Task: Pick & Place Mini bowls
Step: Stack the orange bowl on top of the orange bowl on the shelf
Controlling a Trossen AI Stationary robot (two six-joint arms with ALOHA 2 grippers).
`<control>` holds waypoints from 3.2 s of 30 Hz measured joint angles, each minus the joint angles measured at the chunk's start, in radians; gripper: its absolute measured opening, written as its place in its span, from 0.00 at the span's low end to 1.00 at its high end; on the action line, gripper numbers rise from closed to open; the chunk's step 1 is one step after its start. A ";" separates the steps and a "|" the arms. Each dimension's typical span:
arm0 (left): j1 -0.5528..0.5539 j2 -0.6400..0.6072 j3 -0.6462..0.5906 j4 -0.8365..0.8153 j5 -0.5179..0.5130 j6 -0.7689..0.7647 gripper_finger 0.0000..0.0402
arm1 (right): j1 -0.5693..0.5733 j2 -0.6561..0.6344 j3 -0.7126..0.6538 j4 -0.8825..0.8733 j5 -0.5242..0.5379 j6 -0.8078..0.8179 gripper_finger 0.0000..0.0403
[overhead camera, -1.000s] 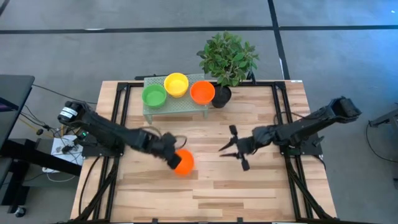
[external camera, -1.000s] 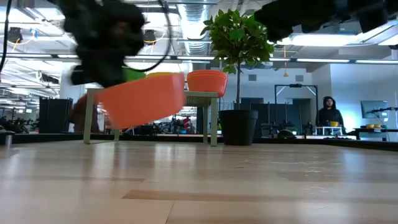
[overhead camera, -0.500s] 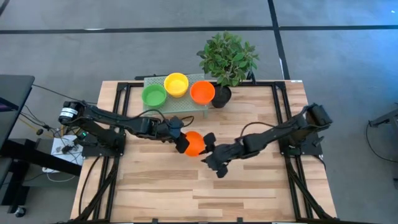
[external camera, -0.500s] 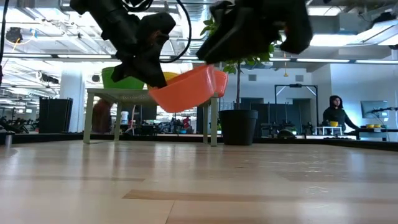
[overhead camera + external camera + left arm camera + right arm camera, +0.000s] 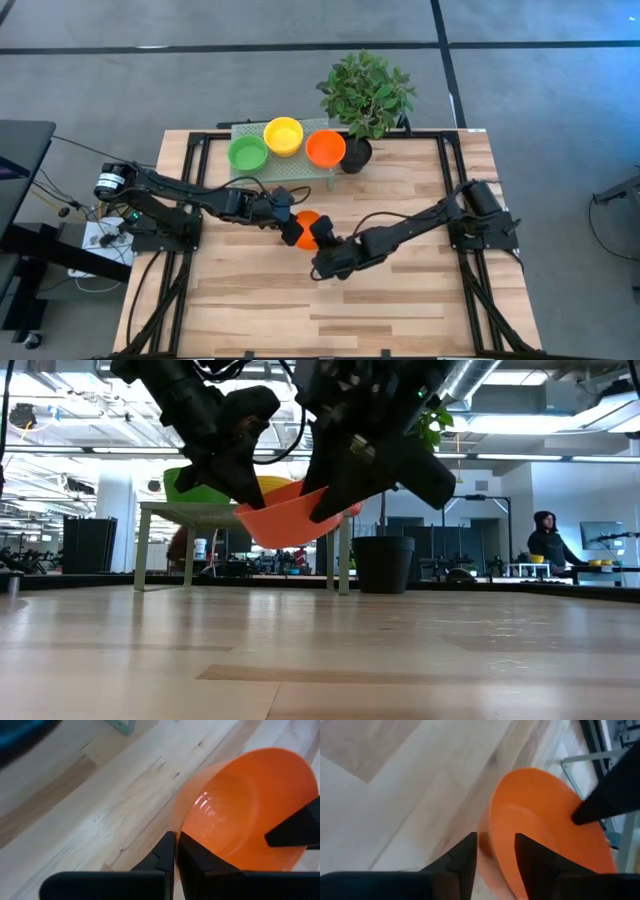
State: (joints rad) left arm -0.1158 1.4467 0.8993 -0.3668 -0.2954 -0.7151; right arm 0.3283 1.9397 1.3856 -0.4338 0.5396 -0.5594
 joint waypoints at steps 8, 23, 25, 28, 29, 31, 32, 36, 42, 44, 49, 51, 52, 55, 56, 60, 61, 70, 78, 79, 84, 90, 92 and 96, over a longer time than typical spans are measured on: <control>0.000 0.000 0.000 0.012 -0.045 -0.003 0.08 | -0.006 0.012 0.020 -0.016 0.008 0.032 0.15; -0.002 0.000 0.001 0.059 -0.063 0.012 0.18 | 0.010 0.004 0.020 -0.232 -0.064 0.311 0.01; -0.002 0.000 0.001 0.059 -0.063 0.012 0.18 | 0.024 -0.009 0.020 -0.260 -0.062 0.361 0.02; -0.002 0.000 0.001 0.060 -0.063 0.018 0.17 | 0.048 -0.044 0.020 -0.335 -0.029 0.447 0.03; -0.002 0.000 0.001 0.061 -0.063 0.030 0.17 | 0.056 -0.062 0.020 -0.362 -0.006 0.477 0.03; -0.003 0.000 0.001 0.065 -0.062 0.067 0.16 | 0.069 -0.105 0.020 -0.427 0.037 0.531 0.02; -0.006 0.000 0.001 0.067 -0.055 0.099 0.16 | 0.075 -0.132 0.020 -0.453 0.053 0.554 0.02; -0.034 0.000 0.002 0.076 -0.002 0.281 0.14 | 0.081 -0.253 0.020 -0.482 0.110 0.619 0.01; -0.135 -0.004 0.058 0.084 0.009 0.594 0.11 | -0.005 -0.388 0.020 -0.415 0.067 0.623 0.01; -0.181 -0.020 0.071 0.088 0.007 0.662 0.10 | -0.048 -0.402 0.020 -0.394 0.004 0.593 0.01; -0.277 -0.125 0.072 0.093 -0.151 0.691 0.08 | -0.149 -0.381 0.022 -0.316 -0.068 0.480 0.01; -0.315 -0.180 0.067 0.098 -0.245 0.690 0.08 | -0.180 -0.356 0.045 -0.316 -0.120 0.425 0.01; -0.332 -0.210 0.058 0.099 -0.287 0.690 0.08 | -0.192 -0.341 0.064 -0.317 -0.136 0.397 0.01; -0.365 -0.295 0.012 0.099 -0.364 0.683 0.08 | -0.224 -0.300 0.142 -0.319 -0.147 0.338 0.01; -0.370 -0.322 -0.004 0.099 -0.376 0.673 0.08 | -0.237 -0.288 0.174 -0.320 -0.150 0.324 0.01; -0.374 -0.405 -0.078 0.114 -0.388 0.607 0.08 | -0.302 -0.223 0.305 -0.395 -0.153 0.319 0.01; -0.373 -0.417 -0.097 0.118 -0.390 0.602 0.08 | -0.320 -0.205 0.331 -0.419 -0.155 0.319 0.01; -0.367 -0.455 -0.136 0.173 -0.394 0.602 0.07 | -0.445 -0.046 0.495 -0.521 -0.226 0.284 0.01; -0.368 -0.452 -0.136 0.174 -0.393 0.602 0.07 | -0.480 -0.015 0.587 -0.531 -0.225 0.353 0.01; -0.368 -0.451 -0.137 0.173 -0.393 0.602 0.07 | -0.480 -0.016 0.596 -0.534 -0.226 0.352 0.01; -0.368 -0.447 -0.138 0.175 -0.393 0.598 0.07 | -0.497 -0.016 0.607 -0.558 -0.230 0.400 0.01; -0.367 -0.447 -0.138 0.183 -0.393 0.598 0.07 | -0.548 -0.016 0.578 -0.586 -0.258 0.470 0.01; -0.367 -0.447 -0.138 0.186 -0.393 0.598 0.07 | -0.561 -0.016 0.574 -0.586 -0.290 0.479 0.01; -0.367 -0.447 -0.138 0.190 -0.393 0.598 0.07 | -0.569 -0.016 0.573 -0.568 -0.329 0.469 0.02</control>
State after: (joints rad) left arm -0.4828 0.9994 0.7616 -0.1770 -0.6880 -0.1169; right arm -0.2409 1.9232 1.9587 -1.0022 0.2102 -0.0901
